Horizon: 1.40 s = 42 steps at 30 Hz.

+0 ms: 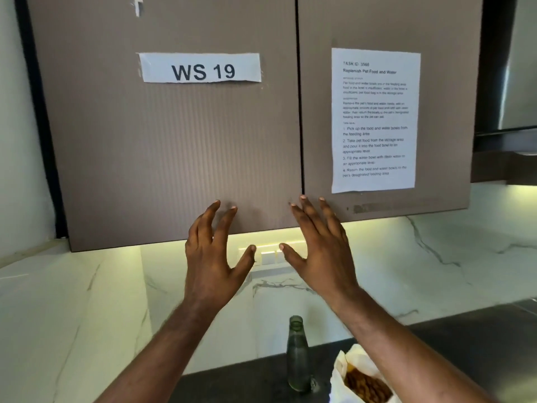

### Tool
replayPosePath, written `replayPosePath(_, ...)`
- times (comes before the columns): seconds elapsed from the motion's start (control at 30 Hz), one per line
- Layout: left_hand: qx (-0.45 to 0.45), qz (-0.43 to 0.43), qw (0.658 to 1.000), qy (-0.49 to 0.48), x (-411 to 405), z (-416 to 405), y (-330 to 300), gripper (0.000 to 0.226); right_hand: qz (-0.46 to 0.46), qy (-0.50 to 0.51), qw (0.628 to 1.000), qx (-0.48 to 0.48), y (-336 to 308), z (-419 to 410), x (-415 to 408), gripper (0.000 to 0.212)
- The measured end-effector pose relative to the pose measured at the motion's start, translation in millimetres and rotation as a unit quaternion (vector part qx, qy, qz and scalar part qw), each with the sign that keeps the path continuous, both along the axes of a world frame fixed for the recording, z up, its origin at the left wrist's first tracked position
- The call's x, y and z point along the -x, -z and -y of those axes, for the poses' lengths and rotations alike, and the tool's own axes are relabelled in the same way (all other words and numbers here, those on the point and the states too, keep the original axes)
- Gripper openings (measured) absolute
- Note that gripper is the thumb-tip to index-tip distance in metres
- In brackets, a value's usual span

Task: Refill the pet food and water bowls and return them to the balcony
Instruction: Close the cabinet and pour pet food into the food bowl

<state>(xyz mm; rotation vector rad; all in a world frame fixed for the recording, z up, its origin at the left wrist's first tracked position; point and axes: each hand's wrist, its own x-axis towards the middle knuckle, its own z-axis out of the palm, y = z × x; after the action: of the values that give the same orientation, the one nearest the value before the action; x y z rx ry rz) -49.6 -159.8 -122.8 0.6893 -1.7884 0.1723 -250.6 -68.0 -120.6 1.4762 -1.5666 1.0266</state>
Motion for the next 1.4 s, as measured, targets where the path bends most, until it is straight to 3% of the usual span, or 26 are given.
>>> replayPosePath(0.2, -0.068, 0.019, 0.992, 0.1, 16.7, -17.1, 73.1, 0.076, 0.111, 0.013, 0.99, -0.088, 66.7, -44.1, -3.9, 0.086)
replayPosePath(0.33, -0.188, 0.057, 0.962, 0.192, 35.3, -30.1, 129.8, 0.079, 0.193, 0.015, 0.972, -0.131, 118.4, -77.3, 7.0, 0.095)
replayPosePath(0.43, -0.308, 0.101, 0.908, 0.266, 55.1, -31.9, 170.9, 0.083, 0.282, 0.02, 0.949, -0.137, 156.1, -98.6, 21.2, 0.1)
replayPosePath(0.6, -0.504, 0.148, 0.778, 0.346, 93.3, -24.9, 216.9, 0.09, 0.437, 0.025, 0.885, -0.16, 215.1, -120.7, 59.5, 0.123)
replayPosePath(0.7, -0.561, 0.192, 0.729, 0.343, 122.1, -13.2, 238.1, 0.1, 0.485, 0.013, 0.855, -0.183, 252.1, -122.2, 88.2, 0.126)
replayPosePath(0.83, -0.62, 0.243, 0.668, 0.332, 161.7, 3.5, 262.2, 0.11, 0.537, -0.017, 0.811, -0.23, 297.1, -118.3, 125.0, 0.144)
replayPosePath(0.97, -0.649, 0.29, 0.62, 0.333, 197.3, 20.8, 288.8, 0.118, 0.575, -0.068, 0.776, -0.252, 337.5, -106.3, 154.8, 0.141)
replayPosePath(1.1, -0.67, 0.344, 0.561, 0.344, 217.8, 35.8, 315.4, 0.078, 0.602, -0.133, 0.74, -0.269, 383.0, -95.8, 169.0, 0.115)
replayPosePath(1.17, -0.678, 0.362, 0.556, 0.316, 221.0, 41.5, 326.9, 0.07, 0.606, -0.141, 0.728, -0.288, 403.2, -93.5, 173.1, 0.109)
replayPosePath(1.23, -0.675, 0.376, 0.561, 0.295, 221.9, 44.2, 338.2, 0.076, 0.613, -0.146, 0.72, -0.29, 416.6, -91.8, 176.3, 0.107)
replayPosePath(1.4, -0.687, 0.349, 0.567, 0.29, 224.5, 42.2, 349.1, 0.08, 0.574, -0.134, 0.747, -0.307, 422.9, -86.8, 183.3, 0.097)
